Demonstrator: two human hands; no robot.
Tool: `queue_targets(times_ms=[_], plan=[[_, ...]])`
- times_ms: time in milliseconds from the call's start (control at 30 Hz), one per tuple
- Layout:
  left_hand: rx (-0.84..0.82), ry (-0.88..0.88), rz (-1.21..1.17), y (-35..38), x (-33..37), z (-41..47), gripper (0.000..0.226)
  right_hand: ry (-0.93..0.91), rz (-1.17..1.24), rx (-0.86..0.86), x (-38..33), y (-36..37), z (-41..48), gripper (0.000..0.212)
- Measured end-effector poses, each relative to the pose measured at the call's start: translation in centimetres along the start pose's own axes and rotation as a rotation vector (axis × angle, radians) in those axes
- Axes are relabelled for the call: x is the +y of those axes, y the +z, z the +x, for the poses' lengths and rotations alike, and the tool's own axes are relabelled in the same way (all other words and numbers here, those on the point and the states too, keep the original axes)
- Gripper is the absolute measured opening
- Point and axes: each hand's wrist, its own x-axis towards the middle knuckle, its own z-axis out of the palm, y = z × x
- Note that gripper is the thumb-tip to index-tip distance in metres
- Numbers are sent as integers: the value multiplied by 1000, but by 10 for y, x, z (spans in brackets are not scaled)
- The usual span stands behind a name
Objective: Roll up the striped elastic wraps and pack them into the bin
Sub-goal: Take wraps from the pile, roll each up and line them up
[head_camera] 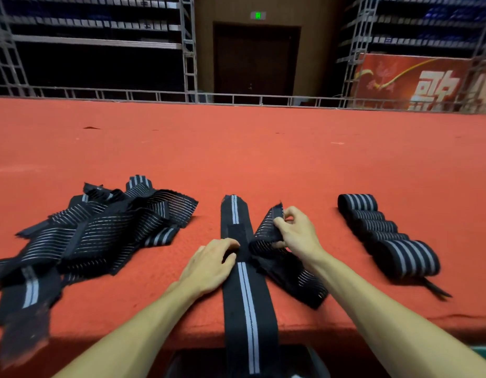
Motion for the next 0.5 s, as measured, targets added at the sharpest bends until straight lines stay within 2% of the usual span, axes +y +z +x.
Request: queue_targets(times_ms=[67, 133, 267, 333, 500], plan=[[-77, -47, 44, -8, 8, 4, 34, -55, 47, 20, -14, -22, -4, 13], [-158, -93, -14, -21, 21, 11, 42, -107, 86, -3, -32, -41, -9, 15], [-169, -38, -645, -46, 71, 14, 70, -126, 267, -97, -76, -65, -23, 15], [-205, 54, -826, -57, 99, 13, 77, -166, 351, -144, -95, -76, -31, 11], [-223, 186, -928, -80, 146, 0, 35, -284, 466, -65, -138, -104, -43, 5]])
